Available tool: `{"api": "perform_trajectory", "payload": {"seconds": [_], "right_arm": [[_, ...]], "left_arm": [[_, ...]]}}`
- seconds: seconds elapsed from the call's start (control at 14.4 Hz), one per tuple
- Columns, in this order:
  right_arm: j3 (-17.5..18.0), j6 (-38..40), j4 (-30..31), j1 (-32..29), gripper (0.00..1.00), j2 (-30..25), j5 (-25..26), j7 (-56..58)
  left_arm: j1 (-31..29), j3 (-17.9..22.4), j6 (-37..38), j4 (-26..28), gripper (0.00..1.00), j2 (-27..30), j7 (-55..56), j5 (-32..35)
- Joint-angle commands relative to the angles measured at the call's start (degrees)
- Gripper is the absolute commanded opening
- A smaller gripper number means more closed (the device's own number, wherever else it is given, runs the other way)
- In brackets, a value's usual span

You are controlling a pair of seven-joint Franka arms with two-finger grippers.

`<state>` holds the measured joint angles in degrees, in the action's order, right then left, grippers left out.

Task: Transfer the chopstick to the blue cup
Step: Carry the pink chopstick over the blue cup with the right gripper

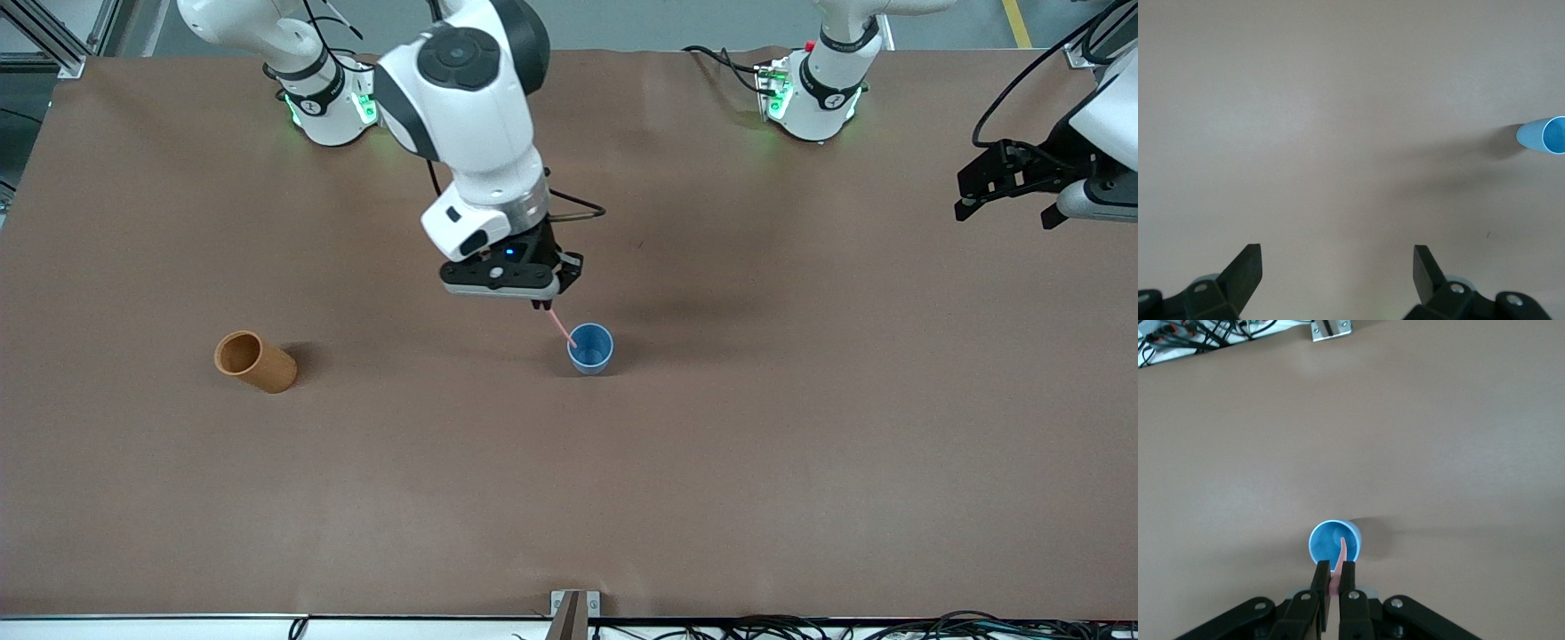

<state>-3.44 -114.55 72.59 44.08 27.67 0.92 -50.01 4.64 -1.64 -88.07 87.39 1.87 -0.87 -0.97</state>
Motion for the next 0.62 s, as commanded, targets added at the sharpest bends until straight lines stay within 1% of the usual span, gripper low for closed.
{"api": "perform_trajectory", "payload": {"seconds": [0.0, 0.14, 0.35, 0.55], "right_arm": [[-0.69, 0.03, -1.66, 1.27, 0.00, 1.25, 0.75, -1.49], [-0.69, 0.03, -1.57, 2.32, 0.01, 2.47, 0.92, -1.49], [-0.69, -0.50, -1.31, 3.64, 0.01, 4.58, 4.43, -2.19], [-0.69, -4.18, -1.13, 3.82, 0.03, 7.22, 5.48, -2.19]], "left_arm": [[0.10, 0.24, 0.18, -0.91, 1.00, -0.73, 0.17, -0.61], [0.02, 0.24, 0.18, -0.91, 1.00, -0.82, -0.01, -0.70], [0.02, 0.24, 0.18, -0.91, 1.00, -0.99, -0.27, -0.70], [0.02, 0.15, 0.18, -0.91, 1.00, -1.08, -0.36, -0.61]]}}
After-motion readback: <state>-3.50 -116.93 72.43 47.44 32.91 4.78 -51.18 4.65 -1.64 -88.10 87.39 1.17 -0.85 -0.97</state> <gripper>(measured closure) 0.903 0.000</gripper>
